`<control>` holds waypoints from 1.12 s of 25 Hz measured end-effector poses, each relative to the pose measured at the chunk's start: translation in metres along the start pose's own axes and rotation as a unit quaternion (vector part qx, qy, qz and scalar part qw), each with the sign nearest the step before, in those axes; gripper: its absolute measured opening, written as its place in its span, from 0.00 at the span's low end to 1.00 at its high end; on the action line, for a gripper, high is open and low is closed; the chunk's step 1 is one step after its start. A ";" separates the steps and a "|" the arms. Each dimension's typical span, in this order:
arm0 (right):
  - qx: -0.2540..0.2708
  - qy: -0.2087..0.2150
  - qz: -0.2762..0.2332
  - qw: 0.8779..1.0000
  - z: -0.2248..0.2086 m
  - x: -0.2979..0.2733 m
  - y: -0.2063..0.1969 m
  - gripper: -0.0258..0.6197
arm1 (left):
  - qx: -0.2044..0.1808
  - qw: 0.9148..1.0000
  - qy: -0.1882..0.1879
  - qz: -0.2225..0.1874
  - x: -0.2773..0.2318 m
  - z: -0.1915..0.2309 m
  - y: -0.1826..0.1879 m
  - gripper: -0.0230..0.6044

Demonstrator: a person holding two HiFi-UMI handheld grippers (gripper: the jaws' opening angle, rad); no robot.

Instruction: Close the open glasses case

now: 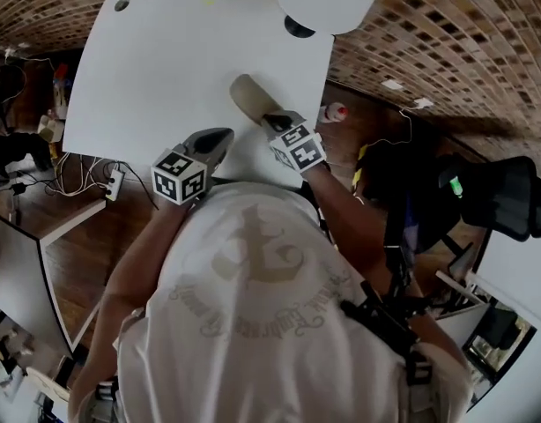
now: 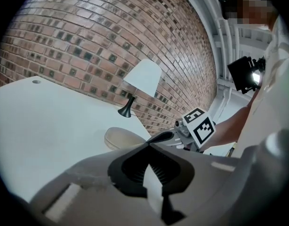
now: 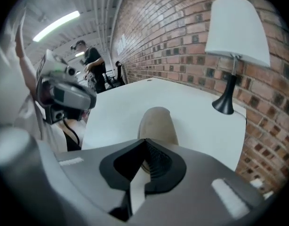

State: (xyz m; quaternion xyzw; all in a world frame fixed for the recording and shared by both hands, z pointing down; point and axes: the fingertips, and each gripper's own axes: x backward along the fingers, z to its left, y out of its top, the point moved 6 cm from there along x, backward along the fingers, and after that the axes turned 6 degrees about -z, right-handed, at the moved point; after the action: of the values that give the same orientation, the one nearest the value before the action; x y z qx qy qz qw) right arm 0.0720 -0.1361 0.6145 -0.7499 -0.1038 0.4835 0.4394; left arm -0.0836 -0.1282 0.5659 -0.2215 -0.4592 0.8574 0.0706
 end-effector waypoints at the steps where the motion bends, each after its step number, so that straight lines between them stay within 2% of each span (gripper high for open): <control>1: -0.030 0.004 -0.001 1.000 -0.002 0.003 -0.001 0.05 | -0.001 1.000 -0.003 0.000 -0.001 -0.002 0.000 0.04; 3: -0.063 0.007 -0.002 0.998 -0.007 0.009 -0.001 0.05 | -0.004 1.000 -0.010 0.001 -0.004 -0.006 0.002 0.04; 9: -0.054 -0.008 -0.004 0.998 -0.007 0.013 0.003 0.05 | -0.016 1.000 -0.019 0.001 -0.004 -0.004 0.011 0.04; 15: -0.072 -0.033 -0.058 0.995 -0.019 0.031 0.010 0.05 | -0.019 0.999 -0.033 0.003 -0.010 -0.010 0.011 0.04; 20: -0.089 -0.049 -0.095 0.990 -0.022 0.061 0.010 0.05 | -0.024 0.998 -0.059 0.009 -0.018 -0.024 0.008 0.04; 28: -0.092 -0.033 -0.170 0.981 -0.021 0.106 0.012 0.05 | -0.043 0.998 -0.053 -0.011 -0.036 -0.036 0.020 0.04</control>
State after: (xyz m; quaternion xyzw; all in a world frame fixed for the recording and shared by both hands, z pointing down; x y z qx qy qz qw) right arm 0.1399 -0.0929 0.5414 -0.7418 -0.2880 0.4152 0.4408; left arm -0.0341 -0.1242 0.5433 -0.1735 -0.5015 0.8463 0.0464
